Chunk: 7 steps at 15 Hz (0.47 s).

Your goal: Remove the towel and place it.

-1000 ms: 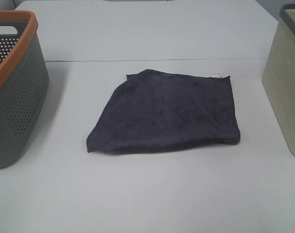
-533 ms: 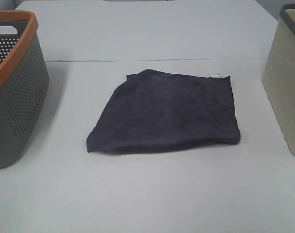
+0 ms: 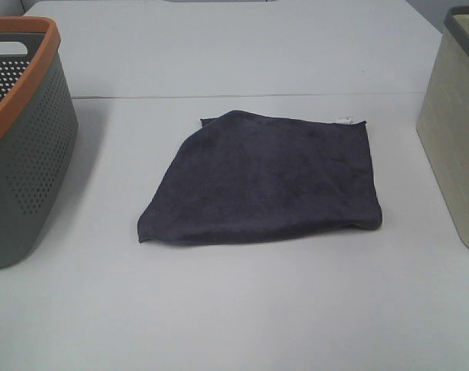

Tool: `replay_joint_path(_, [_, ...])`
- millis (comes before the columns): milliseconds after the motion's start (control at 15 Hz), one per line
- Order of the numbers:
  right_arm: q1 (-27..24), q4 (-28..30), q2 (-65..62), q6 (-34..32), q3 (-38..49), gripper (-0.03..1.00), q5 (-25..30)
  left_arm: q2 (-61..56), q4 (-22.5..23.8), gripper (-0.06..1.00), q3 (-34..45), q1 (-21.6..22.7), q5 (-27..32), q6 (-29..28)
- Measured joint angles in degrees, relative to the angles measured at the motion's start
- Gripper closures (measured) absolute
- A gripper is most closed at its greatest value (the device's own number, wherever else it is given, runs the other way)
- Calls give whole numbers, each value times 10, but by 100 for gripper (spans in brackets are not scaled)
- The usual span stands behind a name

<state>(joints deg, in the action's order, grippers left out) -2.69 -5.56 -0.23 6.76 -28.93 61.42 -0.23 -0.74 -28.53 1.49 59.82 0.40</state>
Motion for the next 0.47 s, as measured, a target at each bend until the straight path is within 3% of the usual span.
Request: replay_joint_path(467, [0,0,0,0,0,24,0,-1,0,12,0,0,0,0])
